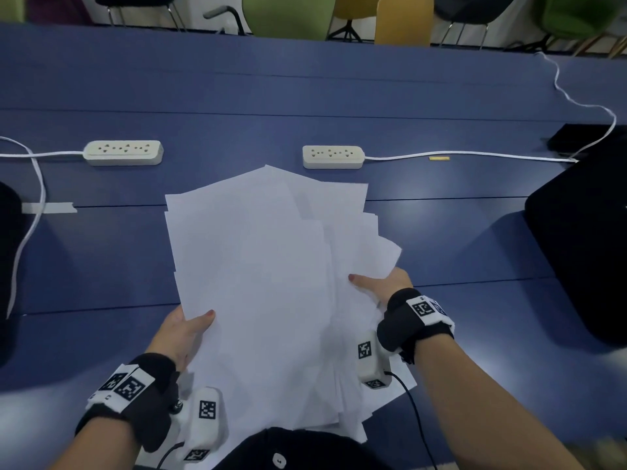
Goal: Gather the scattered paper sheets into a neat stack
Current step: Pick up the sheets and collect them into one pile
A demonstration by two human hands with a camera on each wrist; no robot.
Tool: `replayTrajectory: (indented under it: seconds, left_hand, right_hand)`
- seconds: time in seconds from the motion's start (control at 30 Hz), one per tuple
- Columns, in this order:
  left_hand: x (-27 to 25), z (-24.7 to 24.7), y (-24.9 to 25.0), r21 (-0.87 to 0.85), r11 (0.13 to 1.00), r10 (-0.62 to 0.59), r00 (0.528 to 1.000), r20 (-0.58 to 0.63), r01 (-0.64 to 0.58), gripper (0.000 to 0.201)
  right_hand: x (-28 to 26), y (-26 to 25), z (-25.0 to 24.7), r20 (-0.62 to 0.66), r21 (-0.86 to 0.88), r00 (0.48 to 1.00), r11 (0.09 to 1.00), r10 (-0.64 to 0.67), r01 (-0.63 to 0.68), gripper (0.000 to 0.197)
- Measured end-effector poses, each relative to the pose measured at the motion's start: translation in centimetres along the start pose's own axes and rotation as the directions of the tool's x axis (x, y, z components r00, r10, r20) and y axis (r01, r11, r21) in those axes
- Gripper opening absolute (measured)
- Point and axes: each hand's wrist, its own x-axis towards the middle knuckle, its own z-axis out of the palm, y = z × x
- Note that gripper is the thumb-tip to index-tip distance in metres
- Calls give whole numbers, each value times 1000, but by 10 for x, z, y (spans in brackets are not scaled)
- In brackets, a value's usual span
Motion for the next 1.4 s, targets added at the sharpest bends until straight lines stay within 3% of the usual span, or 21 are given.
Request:
replayTrajectory:
  seconds: [0.1,0.27,0.47,0.53,0.7,0.83,0.97,1.03,1.23,1.4]
  left_hand:
    - [2,-1,-2,10,1000,-5,1000,-2,5,34]
    - [3,-1,-3,12,1000,4,1000,-1,-4,28]
    - [3,-2,-6,14,1000,-5,1000,7,5,30]
    - [3,-1,-6,30,1000,-7,1000,1,7,29]
    - [5,9,-4,114,993,2,1000,2,-3,32]
    - [5,11,-5,189,982,15,999,-30,-10,35]
    - [4,12,-8,209,977,56,996,-70,-40,34]
    - [6,12,-9,242,969,75,995,-69,-56,34]
    - [12,9,-13,319,946,84,992,-91,-51,30]
    - [13,9,-13,375,925,104,989,-104,-58,36]
  right_hand:
    - [0,-7,6,85,-206,996,979,21,-3,54]
    - [0,-4,12,-25,-371,999,928,-21,10,51]
    - [-7,-6,-1,-111,-337,991,941,-79,38,21]
    - [-6,-6,-15,-138,-346,987,938,-82,29,22]
    - [-3,-6,-13,-69,-420,996,907,-63,28,37]
    - [-5,-1,-11,-135,-311,990,950,-50,5,27]
    - [-6,1,-27,-198,-235,973,969,-122,74,12]
    - [-10,0,-36,-236,-230,956,966,-172,117,9]
    - [-28,-13,-57,-343,-313,883,925,-320,213,27]
    - [-53,-36,-78,-499,-356,738,883,-455,305,25]
